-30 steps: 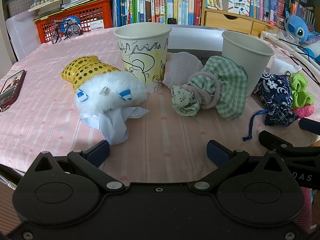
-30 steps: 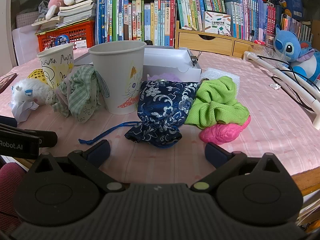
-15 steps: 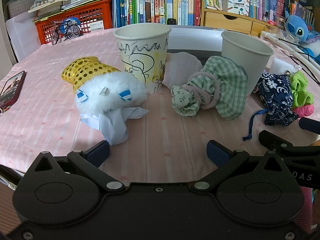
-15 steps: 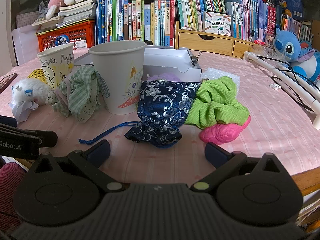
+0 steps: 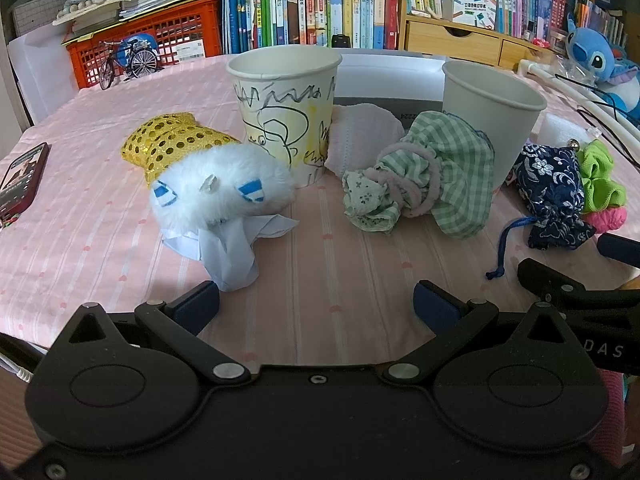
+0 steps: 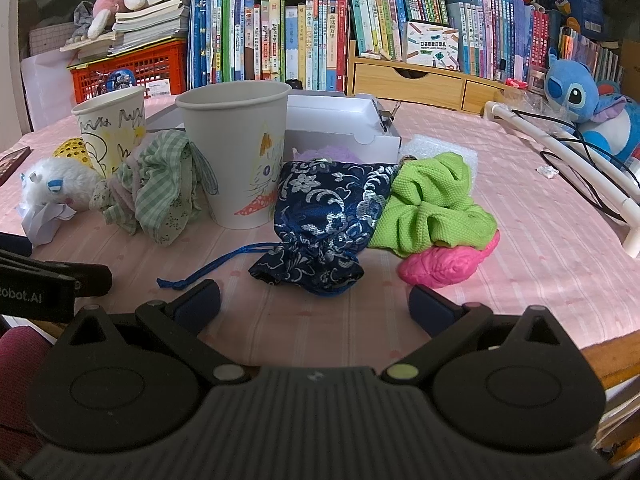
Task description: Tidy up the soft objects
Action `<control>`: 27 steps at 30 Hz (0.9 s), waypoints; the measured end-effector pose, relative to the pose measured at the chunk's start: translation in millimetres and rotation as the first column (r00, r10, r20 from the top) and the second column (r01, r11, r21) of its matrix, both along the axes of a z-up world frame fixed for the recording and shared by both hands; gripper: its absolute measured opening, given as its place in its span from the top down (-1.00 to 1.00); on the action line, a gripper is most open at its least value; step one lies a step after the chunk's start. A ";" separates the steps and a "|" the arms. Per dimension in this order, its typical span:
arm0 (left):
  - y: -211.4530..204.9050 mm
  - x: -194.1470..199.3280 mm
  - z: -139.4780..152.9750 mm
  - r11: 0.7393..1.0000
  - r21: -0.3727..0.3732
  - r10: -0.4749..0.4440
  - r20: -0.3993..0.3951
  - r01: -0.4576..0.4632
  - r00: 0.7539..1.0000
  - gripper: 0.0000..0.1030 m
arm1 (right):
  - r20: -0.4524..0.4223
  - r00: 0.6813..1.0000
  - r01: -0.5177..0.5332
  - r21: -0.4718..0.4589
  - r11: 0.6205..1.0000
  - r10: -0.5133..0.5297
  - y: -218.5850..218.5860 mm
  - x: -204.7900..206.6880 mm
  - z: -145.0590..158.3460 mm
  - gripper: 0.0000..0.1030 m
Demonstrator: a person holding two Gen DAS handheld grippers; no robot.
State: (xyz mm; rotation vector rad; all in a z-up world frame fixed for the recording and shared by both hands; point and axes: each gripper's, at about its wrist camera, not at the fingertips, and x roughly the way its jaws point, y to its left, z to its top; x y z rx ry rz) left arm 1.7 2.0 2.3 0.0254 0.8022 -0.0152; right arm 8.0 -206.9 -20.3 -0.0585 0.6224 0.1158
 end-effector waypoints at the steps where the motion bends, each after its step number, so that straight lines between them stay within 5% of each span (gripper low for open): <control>1: -0.2 0.0 0.2 1.000 0.000 -0.001 0.001 0.001 1.000 -1.00 | 0.000 1.000 -0.001 0.000 1.000 0.001 -1.0 -1.9 0.7 -1.00; 21: 4.3 -7.3 -2.8 1.000 0.005 -0.023 0.057 0.023 0.998 -0.99 | 0.013 1.000 -0.018 0.011 1.000 0.017 -3.7 -3.2 -1.0 -1.00; 27: 6.3 -19.6 10.1 0.997 0.067 -0.047 0.157 0.036 0.987 -0.93 | 0.054 0.998 -0.033 0.064 0.997 0.030 -10.7 -9.6 6.0 -1.00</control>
